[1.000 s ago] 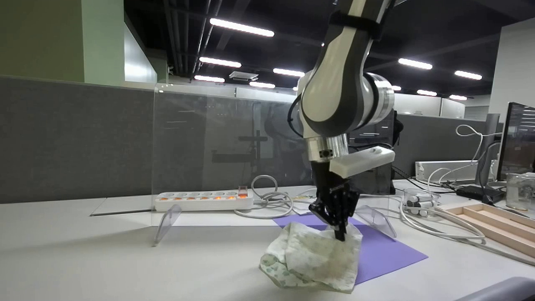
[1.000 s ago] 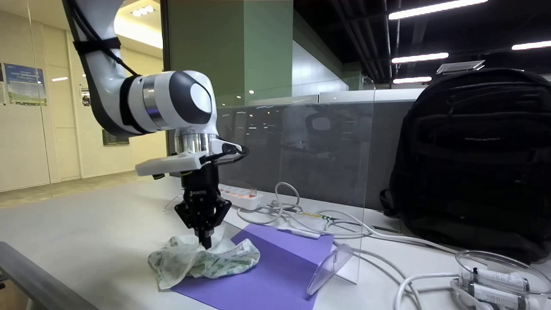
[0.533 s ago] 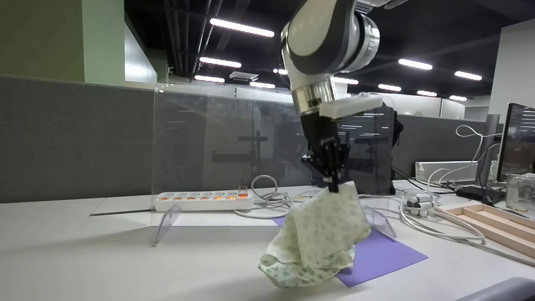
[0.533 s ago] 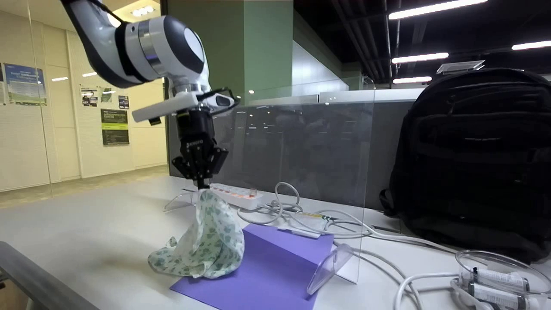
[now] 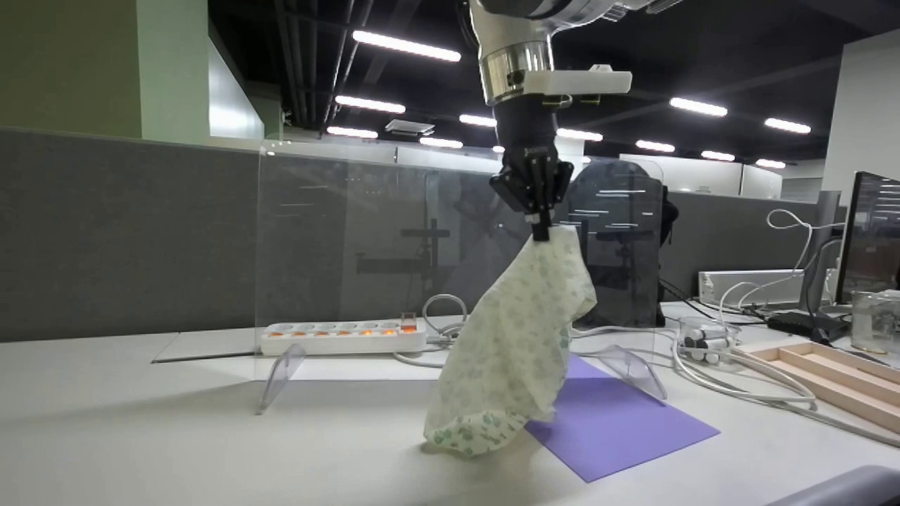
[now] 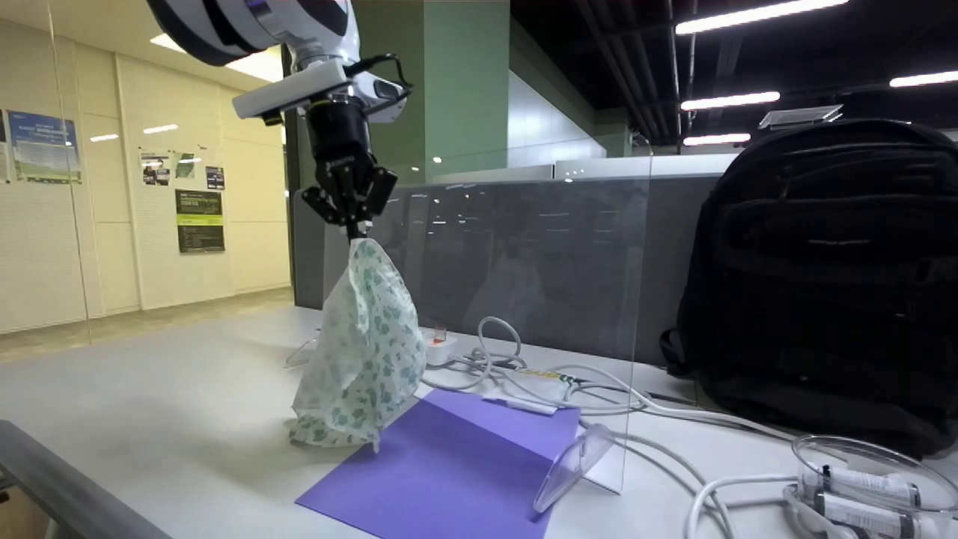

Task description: Put the cloth on the clear screen

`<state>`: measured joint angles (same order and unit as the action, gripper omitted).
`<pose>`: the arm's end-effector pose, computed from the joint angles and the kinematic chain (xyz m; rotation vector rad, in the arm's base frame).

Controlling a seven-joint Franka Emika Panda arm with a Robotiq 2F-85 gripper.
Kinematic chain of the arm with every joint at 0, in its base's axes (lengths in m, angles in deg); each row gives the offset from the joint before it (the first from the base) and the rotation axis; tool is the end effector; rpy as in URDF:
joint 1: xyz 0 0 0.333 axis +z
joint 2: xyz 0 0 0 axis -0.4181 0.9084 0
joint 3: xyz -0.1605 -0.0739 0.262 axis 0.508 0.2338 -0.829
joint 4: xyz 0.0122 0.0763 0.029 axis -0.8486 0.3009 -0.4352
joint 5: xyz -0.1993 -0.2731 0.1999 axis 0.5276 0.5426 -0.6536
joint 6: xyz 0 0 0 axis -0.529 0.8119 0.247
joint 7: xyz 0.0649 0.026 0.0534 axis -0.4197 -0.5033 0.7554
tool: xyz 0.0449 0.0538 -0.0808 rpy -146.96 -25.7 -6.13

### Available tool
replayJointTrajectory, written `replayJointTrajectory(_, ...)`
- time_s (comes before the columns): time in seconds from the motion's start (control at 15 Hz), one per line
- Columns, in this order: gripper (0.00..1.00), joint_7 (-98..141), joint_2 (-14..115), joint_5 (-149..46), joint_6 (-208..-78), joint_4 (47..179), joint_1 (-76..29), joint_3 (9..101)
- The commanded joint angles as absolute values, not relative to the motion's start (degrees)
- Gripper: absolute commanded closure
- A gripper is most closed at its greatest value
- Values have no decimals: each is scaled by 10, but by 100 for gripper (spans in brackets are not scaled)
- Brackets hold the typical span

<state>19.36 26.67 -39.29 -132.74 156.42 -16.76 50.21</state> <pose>0.4690 0.0624 0.3692 2.9081 0.2696 -0.0749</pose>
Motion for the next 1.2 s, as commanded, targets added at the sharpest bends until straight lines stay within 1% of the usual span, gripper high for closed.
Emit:
replayJointTrajectory(0.0,100,196,268,-396,-1327,1563,-184,486)
replayJointTrajectory(0.33,100,193,255,-396,-1388,1548,-180,463)
replayJointTrajectory(0.47,100,196,246,-402,-1391,1530,-176,450)
replayJointTrajectory(0.93,100,227,230,-461,-1339,1425,-164,425)
replayJointTrajectory(1.13,100,219,240,-469,-1338,1375,-168,422)
